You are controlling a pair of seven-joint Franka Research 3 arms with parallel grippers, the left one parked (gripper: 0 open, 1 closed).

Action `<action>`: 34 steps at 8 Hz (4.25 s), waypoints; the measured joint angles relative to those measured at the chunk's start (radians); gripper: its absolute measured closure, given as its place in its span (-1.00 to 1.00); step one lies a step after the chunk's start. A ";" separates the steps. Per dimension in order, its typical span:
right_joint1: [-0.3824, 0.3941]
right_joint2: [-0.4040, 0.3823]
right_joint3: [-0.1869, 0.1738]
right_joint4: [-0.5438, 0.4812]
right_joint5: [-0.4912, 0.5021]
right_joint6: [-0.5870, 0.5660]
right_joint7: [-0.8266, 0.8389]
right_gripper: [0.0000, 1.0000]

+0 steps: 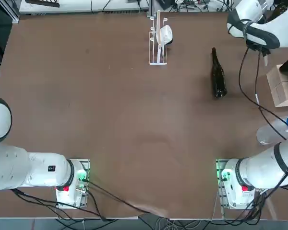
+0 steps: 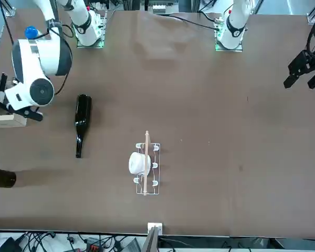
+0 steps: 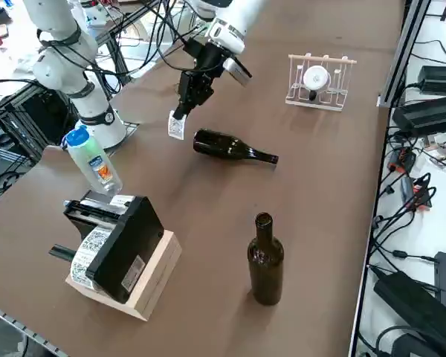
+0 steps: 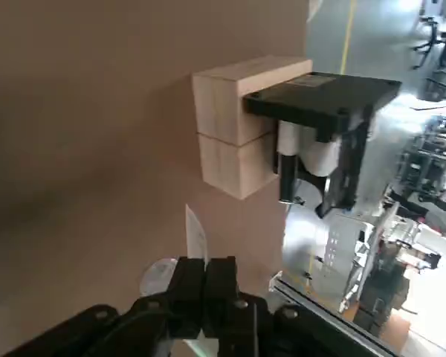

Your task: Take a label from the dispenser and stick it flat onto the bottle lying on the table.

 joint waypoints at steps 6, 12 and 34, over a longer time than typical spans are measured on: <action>0.004 0.017 0.001 -0.032 0.219 0.165 -0.101 0.97; 0.052 0.062 0.003 -0.066 0.267 0.281 -0.006 0.97; 0.084 0.147 0.002 -0.032 0.319 0.345 0.032 0.97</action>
